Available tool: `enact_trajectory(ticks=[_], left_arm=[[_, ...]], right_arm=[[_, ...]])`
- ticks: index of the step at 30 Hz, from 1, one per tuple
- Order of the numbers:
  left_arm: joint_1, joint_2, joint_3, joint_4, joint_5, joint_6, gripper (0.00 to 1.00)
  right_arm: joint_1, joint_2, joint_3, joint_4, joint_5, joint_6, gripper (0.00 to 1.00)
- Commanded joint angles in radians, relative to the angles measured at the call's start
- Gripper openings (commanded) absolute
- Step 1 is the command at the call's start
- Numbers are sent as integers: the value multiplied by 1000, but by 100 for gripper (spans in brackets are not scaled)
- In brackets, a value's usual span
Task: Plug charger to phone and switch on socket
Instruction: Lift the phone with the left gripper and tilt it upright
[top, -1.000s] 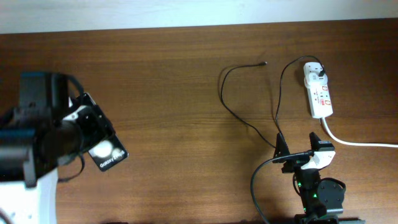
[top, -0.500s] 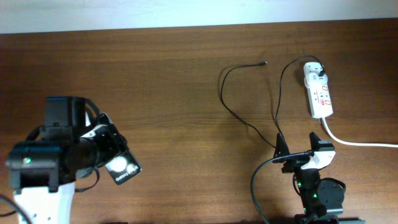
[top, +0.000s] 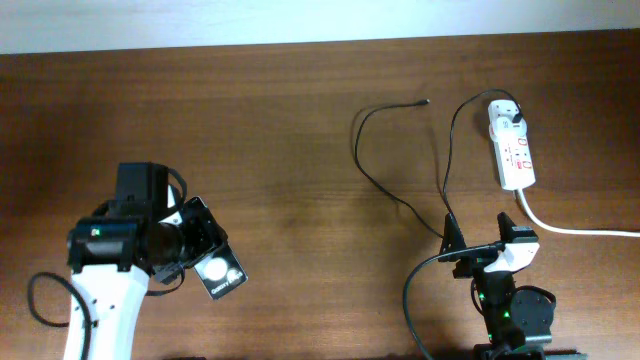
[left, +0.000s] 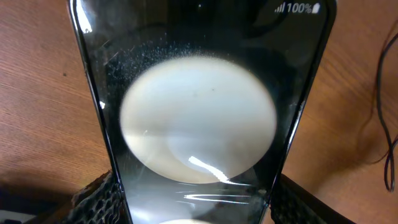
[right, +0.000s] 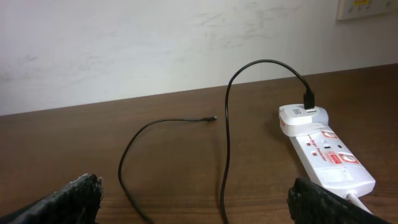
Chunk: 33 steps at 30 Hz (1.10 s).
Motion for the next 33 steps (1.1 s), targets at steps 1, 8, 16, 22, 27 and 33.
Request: enact_trajectory(ticks=[1, 8, 16, 22, 27, 33], left_arm=[[0, 55, -6, 11, 23, 16, 59], [0, 191, -7, 50, 115, 16, 58], [0, 232, -6, 51, 256, 43, 57], [0, 232, -6, 51, 407, 43, 56], [0, 232, -6, 52, 507, 43, 56], [0, 232, -6, 90, 617, 42, 56]], right_arm=[[-6, -8, -5, -5, 4, -11, 99], [-6, -8, -5, -5, 4, -11, 99], [-6, -8, -5, -5, 5, -11, 99], [-6, -8, -5, -5, 5, -11, 99], [-6, -8, -5, -5, 4, -11, 99], [-6, -8, -5, -5, 4, -11, 99]])
